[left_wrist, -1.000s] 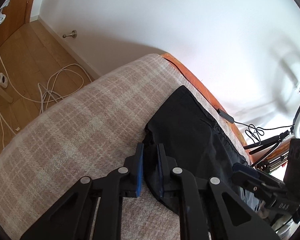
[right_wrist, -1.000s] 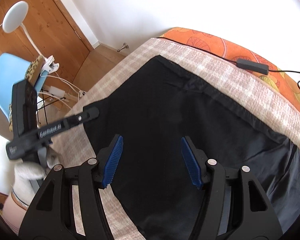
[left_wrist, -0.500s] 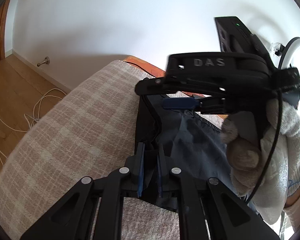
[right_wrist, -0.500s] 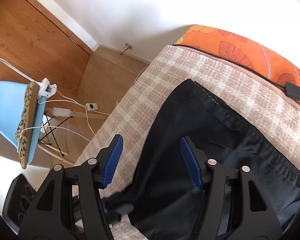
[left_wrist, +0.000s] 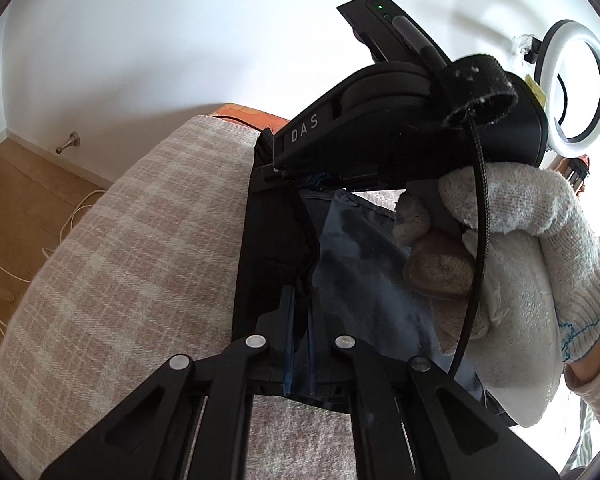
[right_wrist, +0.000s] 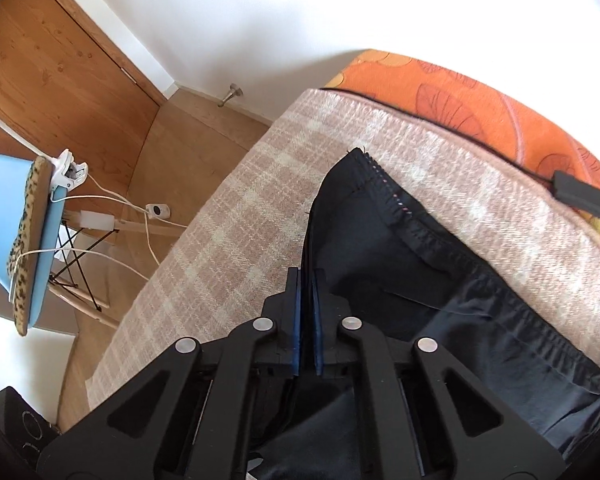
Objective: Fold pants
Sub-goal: 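Close both grippers on the pants leg end, side by side, then lift the leg end with both grippers and fold it over toward the waistband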
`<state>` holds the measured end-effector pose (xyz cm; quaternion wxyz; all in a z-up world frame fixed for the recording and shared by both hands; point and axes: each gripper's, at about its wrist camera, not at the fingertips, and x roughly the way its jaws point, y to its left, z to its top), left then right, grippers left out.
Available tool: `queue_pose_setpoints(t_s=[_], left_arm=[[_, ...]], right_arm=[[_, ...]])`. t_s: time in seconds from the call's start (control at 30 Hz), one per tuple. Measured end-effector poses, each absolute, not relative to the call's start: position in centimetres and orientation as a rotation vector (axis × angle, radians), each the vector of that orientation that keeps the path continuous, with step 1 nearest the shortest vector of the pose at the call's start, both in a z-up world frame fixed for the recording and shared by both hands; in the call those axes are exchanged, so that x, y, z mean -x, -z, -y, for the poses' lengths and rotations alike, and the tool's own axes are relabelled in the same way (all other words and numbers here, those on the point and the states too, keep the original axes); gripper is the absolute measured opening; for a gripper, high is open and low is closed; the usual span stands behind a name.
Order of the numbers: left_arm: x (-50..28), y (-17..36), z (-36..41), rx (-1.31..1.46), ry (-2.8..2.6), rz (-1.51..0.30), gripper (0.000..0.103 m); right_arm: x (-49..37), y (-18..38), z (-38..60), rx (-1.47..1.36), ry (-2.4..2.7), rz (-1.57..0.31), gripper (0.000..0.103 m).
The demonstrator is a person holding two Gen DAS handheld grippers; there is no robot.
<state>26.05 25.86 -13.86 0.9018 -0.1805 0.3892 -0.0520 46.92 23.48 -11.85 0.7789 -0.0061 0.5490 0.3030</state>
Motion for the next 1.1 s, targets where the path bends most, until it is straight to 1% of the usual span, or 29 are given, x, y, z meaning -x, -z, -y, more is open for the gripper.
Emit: queue_pose_setpoints(t_s=[0.27,0.57,0.7,0.87,1.1], left_arm=[[-24.3,12.3,-24.2,0.323,0.103,-0.776,0.003],[-23.6,10.3,-19.0,0.273,0.185,-0.8,0.003],[-23.3,9.9,-16.0,0.255,0.235,-0.864,0.003],[-21.4,8.5,-13.2,0.257,0.314,-0.866,0.003],[-22.1,7.8,-11.0,0.275,0.294,-0.878,0.003]], right_arm=[[-45.7,8.9,-21.0,0.012,-0.648,-1.117,0.004],[-44.1,6.4,-13.5,-0.058,-0.612,-1.09,0.004],[-43.1,7.1,-9.2,-0.108,-0.589,-1.102,0.004],[-42.4,8.9,-4.2,-0.164,-0.543,-1.126,0.004],[-41.2,11.4,1.8,-0.238,-0.491,-1.156,0.004]])
